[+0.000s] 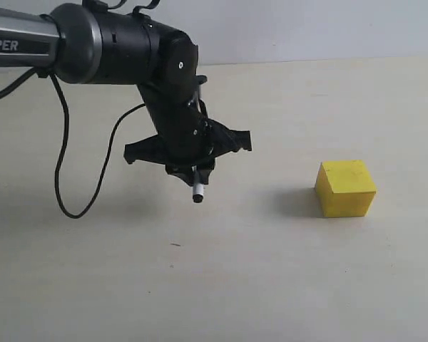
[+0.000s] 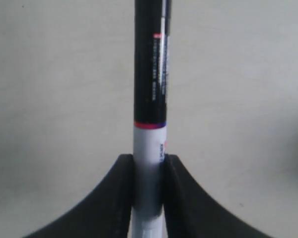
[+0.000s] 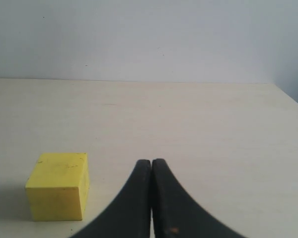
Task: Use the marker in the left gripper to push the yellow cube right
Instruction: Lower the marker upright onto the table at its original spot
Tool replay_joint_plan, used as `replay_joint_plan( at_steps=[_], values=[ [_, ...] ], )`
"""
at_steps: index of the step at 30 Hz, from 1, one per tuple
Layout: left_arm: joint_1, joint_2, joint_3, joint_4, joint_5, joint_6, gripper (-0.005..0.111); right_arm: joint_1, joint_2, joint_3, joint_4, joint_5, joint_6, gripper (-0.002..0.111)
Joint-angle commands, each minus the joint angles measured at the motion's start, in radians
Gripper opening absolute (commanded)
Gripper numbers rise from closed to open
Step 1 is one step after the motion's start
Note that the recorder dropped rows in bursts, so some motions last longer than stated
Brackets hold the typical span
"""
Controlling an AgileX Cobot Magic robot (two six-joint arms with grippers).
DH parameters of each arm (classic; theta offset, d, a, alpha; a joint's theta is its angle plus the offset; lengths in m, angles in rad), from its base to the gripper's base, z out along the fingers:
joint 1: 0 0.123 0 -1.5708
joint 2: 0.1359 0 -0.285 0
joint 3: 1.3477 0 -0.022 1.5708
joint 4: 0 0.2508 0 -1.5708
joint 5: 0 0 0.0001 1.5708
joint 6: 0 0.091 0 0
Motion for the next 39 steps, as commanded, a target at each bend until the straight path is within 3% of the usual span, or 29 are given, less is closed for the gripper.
replay_joint_plan(
  at_steps=[1,33,36,39],
  values=[
    [-0.003,0.041,-0.005,-0.003,-0.006,-0.026,0.000,-0.006,-0.006,0.005,-0.001,-0.012,-0.005,0.000],
    [-0.003,0.101,0.001,-0.005,-0.066,-0.030,0.000,-0.006,-0.006,0.005,-0.001,-0.012,-0.005,0.000],
    [-0.003,0.101,0.001,-0.005,-0.067,-0.030,0.008,-0.006,-0.006,0.005,-0.001,-0.012,-0.005,0.000],
    [-0.003,0.101,0.001,-0.005,-0.067,-0.030,0.025,-0.006,-0.006,0.005,-0.001,-0.012,-0.005,0.000]
  ],
)
